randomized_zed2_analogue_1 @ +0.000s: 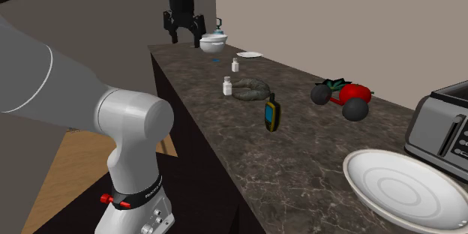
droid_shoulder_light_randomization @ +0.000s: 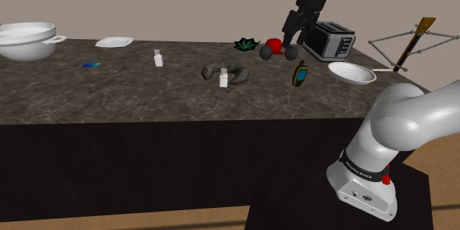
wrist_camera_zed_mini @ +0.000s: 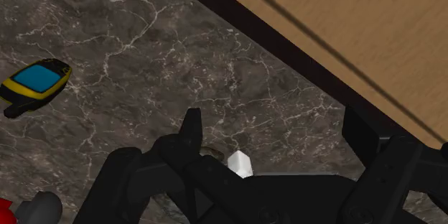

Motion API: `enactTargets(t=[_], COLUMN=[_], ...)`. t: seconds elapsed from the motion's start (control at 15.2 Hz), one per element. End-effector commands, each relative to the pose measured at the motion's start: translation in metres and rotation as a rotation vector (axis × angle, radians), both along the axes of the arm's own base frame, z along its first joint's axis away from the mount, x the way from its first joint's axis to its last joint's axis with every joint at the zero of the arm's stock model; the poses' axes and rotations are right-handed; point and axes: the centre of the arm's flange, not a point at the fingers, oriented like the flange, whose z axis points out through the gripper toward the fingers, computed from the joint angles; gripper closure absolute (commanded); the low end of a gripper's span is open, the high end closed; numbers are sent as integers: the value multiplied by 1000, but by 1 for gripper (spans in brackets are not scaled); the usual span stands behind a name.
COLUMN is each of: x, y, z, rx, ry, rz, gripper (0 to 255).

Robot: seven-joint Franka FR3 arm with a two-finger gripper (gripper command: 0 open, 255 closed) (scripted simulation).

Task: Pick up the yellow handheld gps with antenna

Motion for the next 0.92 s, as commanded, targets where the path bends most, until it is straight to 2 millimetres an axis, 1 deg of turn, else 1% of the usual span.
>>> enactTargets(t=[0.0,0.86], x=[0,45], y=[0,-129], z=[0,-83], rx=[0,-127], ry=[0,177], rz=[0,52], gripper=[0,0])
